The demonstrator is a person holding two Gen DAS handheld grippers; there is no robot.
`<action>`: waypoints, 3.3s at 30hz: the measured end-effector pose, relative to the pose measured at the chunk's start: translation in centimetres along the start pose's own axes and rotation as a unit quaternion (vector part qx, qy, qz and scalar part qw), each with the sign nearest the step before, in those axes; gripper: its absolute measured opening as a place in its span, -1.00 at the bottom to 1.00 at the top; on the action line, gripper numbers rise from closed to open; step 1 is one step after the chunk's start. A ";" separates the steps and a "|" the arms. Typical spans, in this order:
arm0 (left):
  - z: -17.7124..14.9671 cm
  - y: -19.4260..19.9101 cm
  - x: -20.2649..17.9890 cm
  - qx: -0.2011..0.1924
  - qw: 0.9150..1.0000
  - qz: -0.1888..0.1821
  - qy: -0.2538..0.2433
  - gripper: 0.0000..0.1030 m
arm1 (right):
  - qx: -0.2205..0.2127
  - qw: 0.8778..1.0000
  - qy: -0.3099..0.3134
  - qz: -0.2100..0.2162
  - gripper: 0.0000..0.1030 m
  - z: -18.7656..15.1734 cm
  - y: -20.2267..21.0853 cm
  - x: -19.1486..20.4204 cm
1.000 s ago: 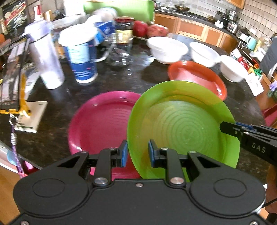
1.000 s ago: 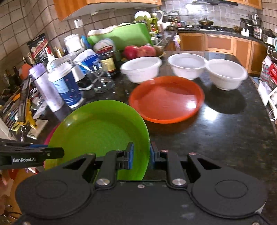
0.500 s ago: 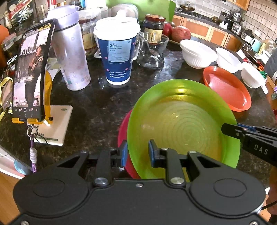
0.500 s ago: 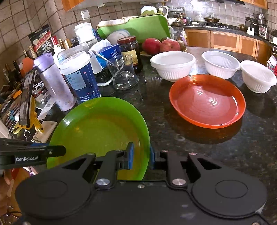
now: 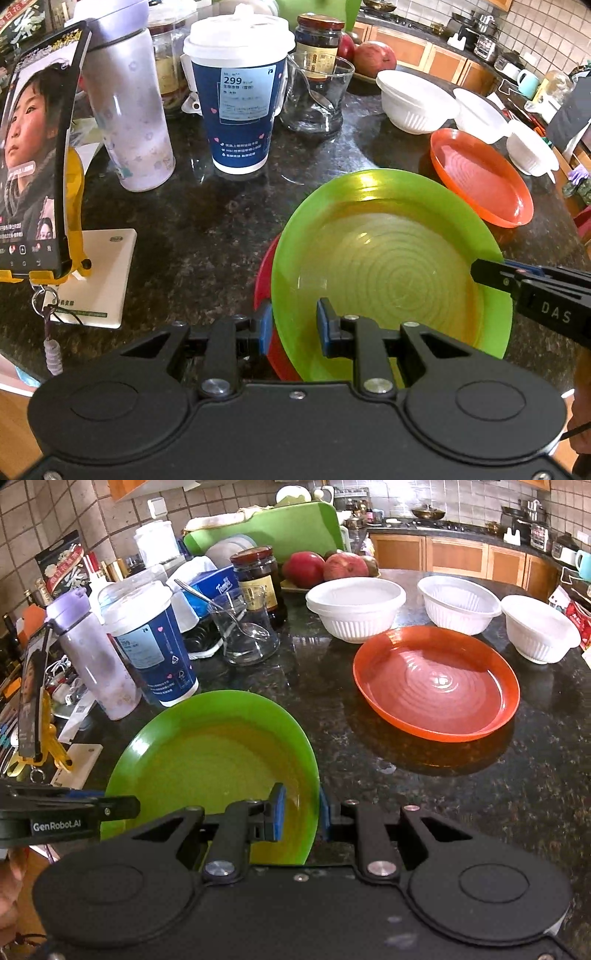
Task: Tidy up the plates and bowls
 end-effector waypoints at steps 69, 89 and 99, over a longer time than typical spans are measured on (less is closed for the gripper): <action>1.8 4.4 -3.6 -0.114 0.988 -0.019 -0.103 -0.02 | -0.145 0.987 -0.002 -0.066 0.08 2.1 3.7 0.0; 2.8 3.6 -8.3 -0.114 0.986 -0.112 -0.037 -0.03 | -0.190 0.963 -0.065 -0.178 0.12 2.0 11.3 -10.6; 3.3 2.4 -11.9 -0.098 0.987 -0.127 -0.030 -0.04 | -0.157 0.958 -0.100 -0.217 0.12 1.0 13.9 -16.8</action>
Point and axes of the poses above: each gripper's, at about its wrist camera, not at the fingertips, and y roughly against the way its jaws point, x to its left, z to its top, the point moved 6 cm from there along -y, roughly the way its jaws point, and after that the axes turned 14 degrees about -x, right-handed, at the moved point
